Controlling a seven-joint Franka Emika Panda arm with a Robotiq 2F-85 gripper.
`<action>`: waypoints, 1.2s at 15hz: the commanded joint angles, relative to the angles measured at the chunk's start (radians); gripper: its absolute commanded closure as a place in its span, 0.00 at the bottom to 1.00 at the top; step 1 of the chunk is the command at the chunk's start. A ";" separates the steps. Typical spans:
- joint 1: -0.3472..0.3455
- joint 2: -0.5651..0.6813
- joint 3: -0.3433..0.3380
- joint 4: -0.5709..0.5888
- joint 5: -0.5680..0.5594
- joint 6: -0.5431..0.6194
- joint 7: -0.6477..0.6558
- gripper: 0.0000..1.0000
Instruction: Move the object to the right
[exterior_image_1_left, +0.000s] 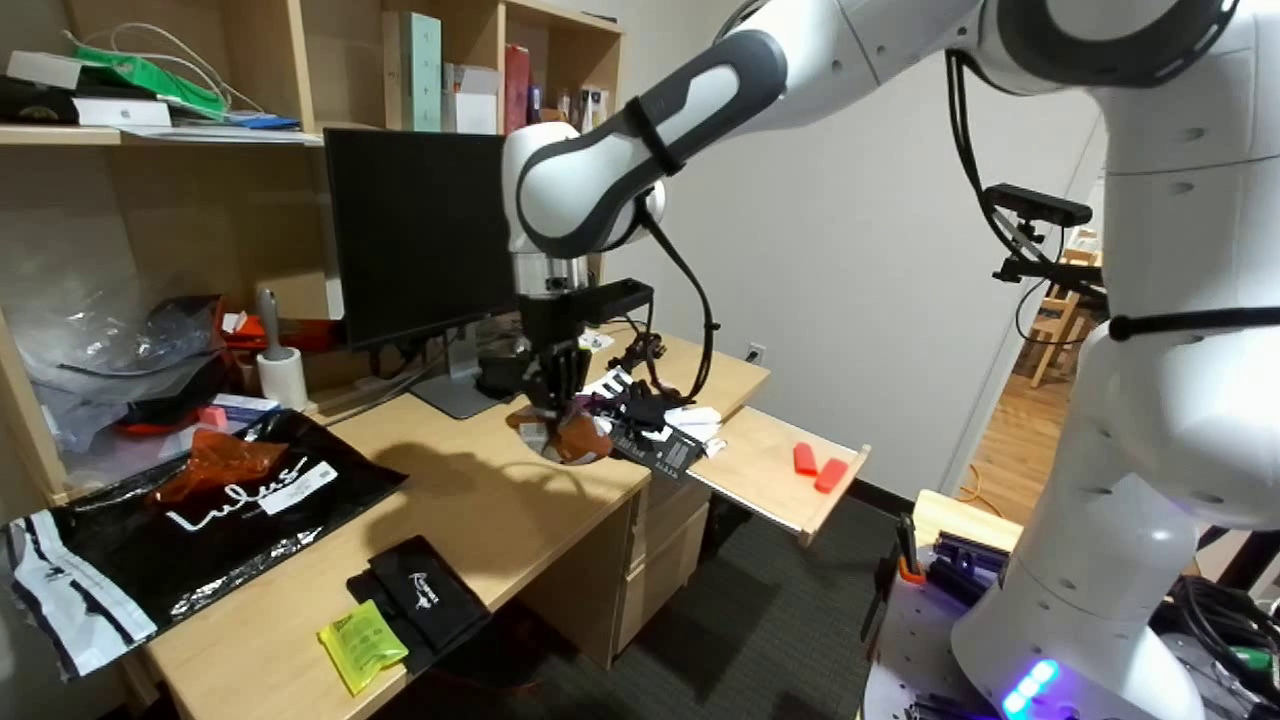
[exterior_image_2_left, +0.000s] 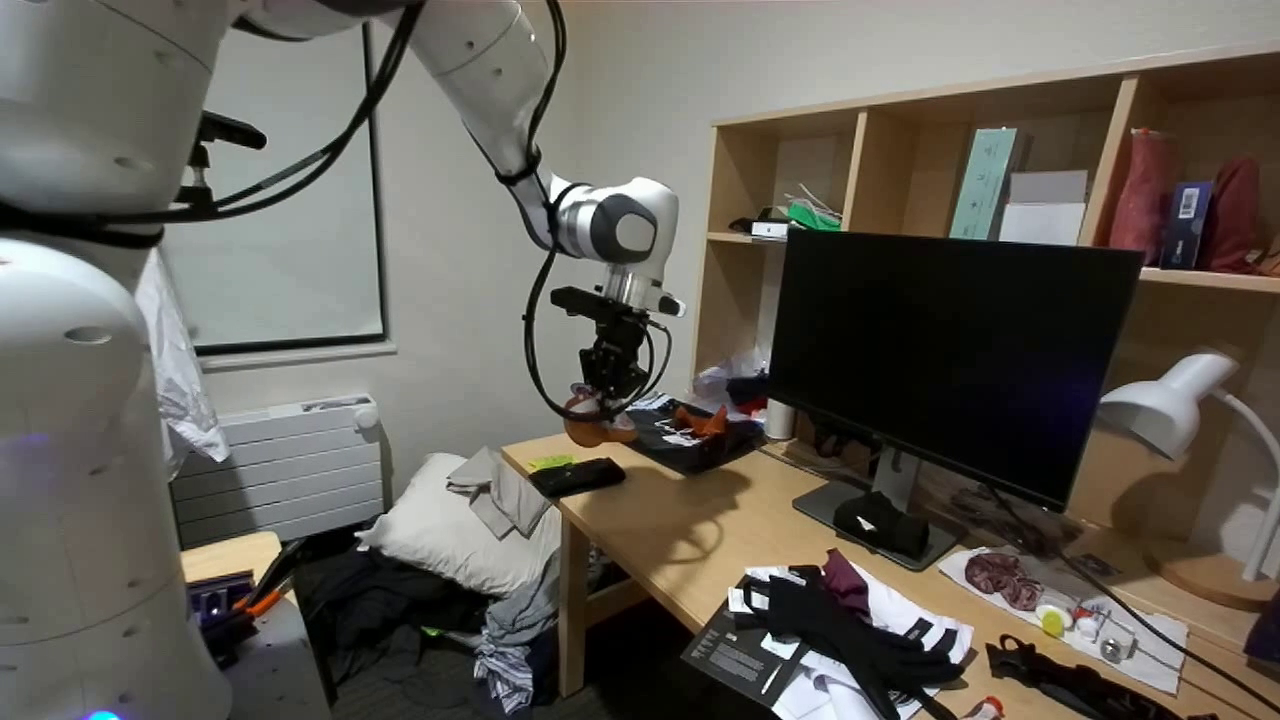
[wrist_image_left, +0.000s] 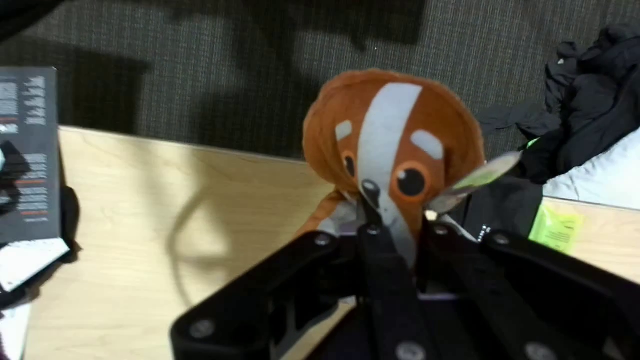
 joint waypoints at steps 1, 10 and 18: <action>-0.074 -0.166 -0.050 -0.164 -0.074 -0.031 -0.014 0.91; -0.153 -0.289 -0.092 -0.227 -0.071 -0.107 -0.114 0.91; -0.173 -0.279 -0.102 -0.216 -0.091 -0.121 -0.109 0.92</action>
